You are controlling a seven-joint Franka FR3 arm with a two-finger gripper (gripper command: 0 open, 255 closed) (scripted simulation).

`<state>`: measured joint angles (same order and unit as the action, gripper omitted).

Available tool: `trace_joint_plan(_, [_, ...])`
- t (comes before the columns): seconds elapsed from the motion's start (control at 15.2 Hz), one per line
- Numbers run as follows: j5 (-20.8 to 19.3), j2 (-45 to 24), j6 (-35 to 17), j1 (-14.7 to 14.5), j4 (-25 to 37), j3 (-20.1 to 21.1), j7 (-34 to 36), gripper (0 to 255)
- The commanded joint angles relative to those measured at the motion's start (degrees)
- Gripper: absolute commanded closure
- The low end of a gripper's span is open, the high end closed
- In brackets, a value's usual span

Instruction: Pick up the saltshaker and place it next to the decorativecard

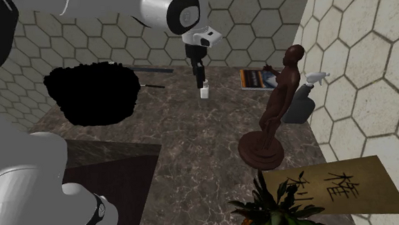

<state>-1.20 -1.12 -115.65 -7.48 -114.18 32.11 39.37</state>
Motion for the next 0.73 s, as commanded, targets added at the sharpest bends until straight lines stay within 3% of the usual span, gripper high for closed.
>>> trace_joint_plan(0.0, [-2.82,-4.83,-0.10,-1.18,3.81,0.96,3.57,0])
trace_joint_plan(0.46, [-12.23,-22.10,1.60,-8.73,19.54,0.55,13.39,0])
trace_joint_plan(0.66, [-12.56,-22.66,0.31,-8.96,18.76,0.21,13.62,0])
